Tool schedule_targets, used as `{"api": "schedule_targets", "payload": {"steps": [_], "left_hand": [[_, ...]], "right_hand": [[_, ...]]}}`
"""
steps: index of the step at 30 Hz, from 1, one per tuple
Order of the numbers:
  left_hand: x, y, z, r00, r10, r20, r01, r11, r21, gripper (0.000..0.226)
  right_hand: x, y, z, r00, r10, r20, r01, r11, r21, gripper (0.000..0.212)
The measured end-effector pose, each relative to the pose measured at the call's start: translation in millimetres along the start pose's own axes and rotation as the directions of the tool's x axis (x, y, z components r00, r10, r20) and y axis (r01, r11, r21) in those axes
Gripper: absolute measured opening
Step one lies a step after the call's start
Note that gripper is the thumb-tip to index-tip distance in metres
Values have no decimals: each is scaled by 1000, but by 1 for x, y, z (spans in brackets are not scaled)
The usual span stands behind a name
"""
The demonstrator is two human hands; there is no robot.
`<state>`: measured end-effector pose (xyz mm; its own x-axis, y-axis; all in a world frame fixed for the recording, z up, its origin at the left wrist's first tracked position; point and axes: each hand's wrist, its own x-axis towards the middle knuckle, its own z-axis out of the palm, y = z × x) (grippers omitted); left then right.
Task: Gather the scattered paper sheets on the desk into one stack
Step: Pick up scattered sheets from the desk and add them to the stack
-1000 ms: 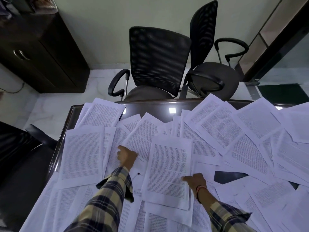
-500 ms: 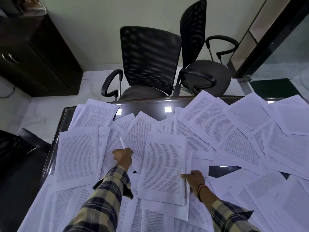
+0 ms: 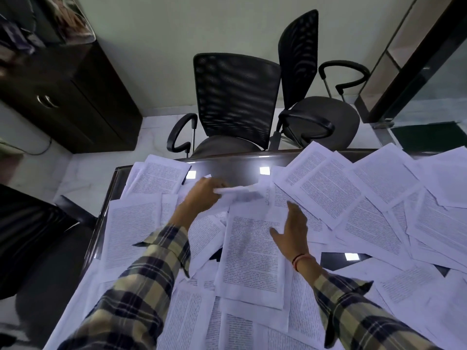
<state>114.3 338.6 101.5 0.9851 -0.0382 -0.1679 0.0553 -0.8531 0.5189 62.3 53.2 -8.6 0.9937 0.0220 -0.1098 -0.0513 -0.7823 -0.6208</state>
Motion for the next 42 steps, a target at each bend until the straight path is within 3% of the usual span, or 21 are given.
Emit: {"api": "schedule_targets", "payload": {"steps": [2,4,8,10,13,14,16,17,19,21,23,26,29,31,34,37,39,42], "left_hand": [[3,26,-3,988,97,116,-110,988,105,42],[6,45,-3,973,120,196,-152,976,156,55],[10,75,-9,944,178,278,-233,955,181,64],[14,82,-18,961,204,188,-240,951,196,73],[19,68,-34,952,279,-125,-258,953,158,70],[15,68,-41,938,242,-249,-234,970,62,65],[9,64,-42,920,-22,-391,-117,938,-327,48],[3,66,-37,919,-170,-355,-42,854,-518,39],[-7,54,-10,928,-367,-67,199,640,-742,38],[-24,26,31,855,-439,278,486,488,-725,57],[-38,-9,77,787,-470,400,609,490,-624,53],[-63,-25,126,738,-572,358,673,590,-446,25],[-75,-36,160,718,-642,269,695,670,-259,53],[-77,-39,170,711,-652,263,699,696,-164,61],[-76,-28,173,709,-649,276,701,691,-174,51],[-76,-18,176,722,-623,301,691,671,-269,57],[-78,-14,178,700,-621,353,713,580,-394,58],[-82,-17,180,678,-593,435,732,486,-478,45]], "right_hand": [[16,-19,-8,987,-152,-59,150,988,-41,111],[30,-36,-13,964,-257,-61,254,966,-53,104],[41,-50,-28,931,-363,-39,365,922,129,34],[37,-58,-43,958,-286,-10,278,923,266,20],[31,-65,-66,987,-155,52,104,839,534,15],[30,-64,-73,988,-130,86,47,775,630,14],[30,-60,-78,977,-74,202,-126,565,815,16],[30,-54,-76,958,-46,282,-232,449,863,20],[28,-38,-62,911,26,411,-396,333,856,22],[22,-16,-40,881,132,455,-468,394,791,15],[12,5,-19,865,237,442,-493,560,666,6],[-1,30,10,820,418,390,-556,740,377,21],[-8,45,31,765,557,324,-616,780,113,44],[-14,44,35,700,636,325,-668,744,-17,72],[-22,33,37,646,659,386,-743,659,118,100],[-22,35,47,624,599,502,-774,563,291,122],[-20,39,48,605,574,552,-789,526,319,109],[-22,41,44,666,492,561,-727,600,336,58]]}}
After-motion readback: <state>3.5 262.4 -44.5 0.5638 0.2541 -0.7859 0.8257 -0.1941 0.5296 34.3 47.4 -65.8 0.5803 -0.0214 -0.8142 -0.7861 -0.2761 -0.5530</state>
